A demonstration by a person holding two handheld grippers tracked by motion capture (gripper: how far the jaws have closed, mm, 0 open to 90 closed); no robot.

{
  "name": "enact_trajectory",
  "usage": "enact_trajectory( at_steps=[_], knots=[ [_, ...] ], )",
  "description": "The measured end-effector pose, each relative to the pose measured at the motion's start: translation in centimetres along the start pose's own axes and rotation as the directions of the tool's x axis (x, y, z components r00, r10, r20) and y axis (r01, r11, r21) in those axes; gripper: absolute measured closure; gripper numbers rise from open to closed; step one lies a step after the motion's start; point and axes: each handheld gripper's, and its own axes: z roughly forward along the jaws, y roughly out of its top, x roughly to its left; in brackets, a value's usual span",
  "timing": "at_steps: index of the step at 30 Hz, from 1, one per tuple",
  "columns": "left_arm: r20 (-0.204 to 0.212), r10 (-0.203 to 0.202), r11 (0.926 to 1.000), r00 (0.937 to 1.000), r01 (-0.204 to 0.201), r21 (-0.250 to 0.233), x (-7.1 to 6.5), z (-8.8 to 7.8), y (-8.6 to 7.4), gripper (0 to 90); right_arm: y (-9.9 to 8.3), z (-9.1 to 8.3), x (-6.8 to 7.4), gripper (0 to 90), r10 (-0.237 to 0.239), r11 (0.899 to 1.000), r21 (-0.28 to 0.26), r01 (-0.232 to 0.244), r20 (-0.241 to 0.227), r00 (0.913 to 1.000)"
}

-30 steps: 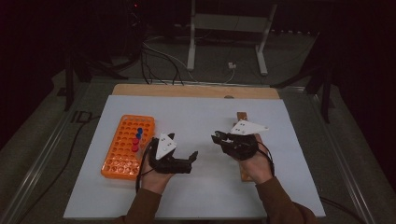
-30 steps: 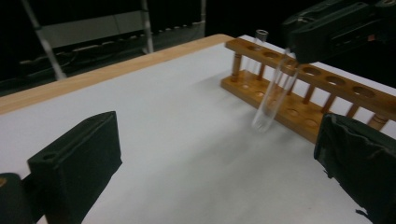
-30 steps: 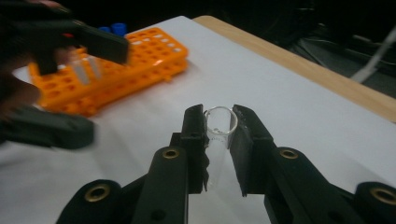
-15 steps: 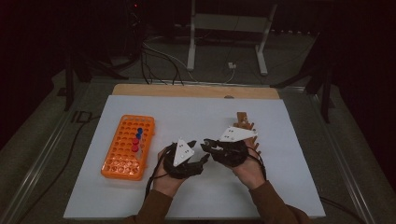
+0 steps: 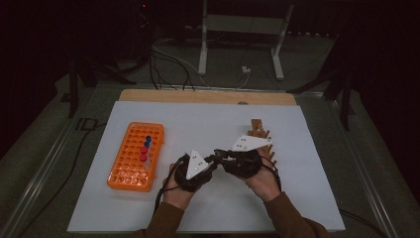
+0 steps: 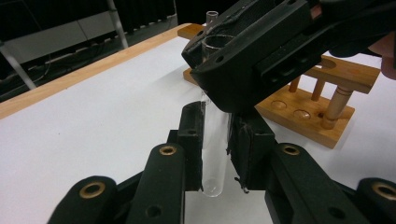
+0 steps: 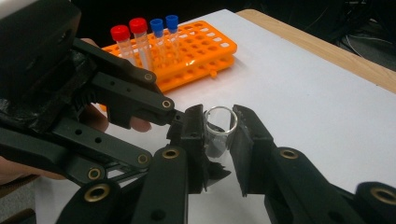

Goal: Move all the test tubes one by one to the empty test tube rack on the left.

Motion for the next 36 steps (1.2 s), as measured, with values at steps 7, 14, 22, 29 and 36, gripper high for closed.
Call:
enact_trajectory(
  at_steps=[7,14,22,29,36],
  knots=[
    [-0.003,-0.022,0.9998,0.9998,0.022,-0.001,0.4,-0.3,-0.3,75.8,0.1,-0.6,-0.5,55.3,0.021,0.999,-0.035,-0.021,0.005,0.9998],
    [-0.027,-0.073,0.9973,0.9970,0.073,-0.009,1.9,-1.8,-1.4,75.8,-0.2,-2.1,-1.9,30.2,0.062,0.996,-0.072,-0.057,0.065,0.9960],
    [-0.059,-0.123,0.9922,0.9906,0.122,-0.029,3.8,-4.6,-2.6,75.8,-2.3,-2.9,-3.3,15.2,0.110,0.993,-0.061,-0.100,0.174,0.9786],
    [-0.081,-0.125,0.9919,0.9888,0.122,-0.035,4.9,-7.0,-3.5,75.8,-4.1,-4.1,-4.8,4.4,0.163,0.985,-0.083,-0.148,0.220,0.9617],
    [-0.126,-0.138,0.9904,0.9824,0.136,-0.025,6.0,-8.8,-4.8,75.8,-4.8,-5.3,-5.6,1.6,0.190,0.980,-0.112,-0.167,0.252,0.9489]
  ],
)
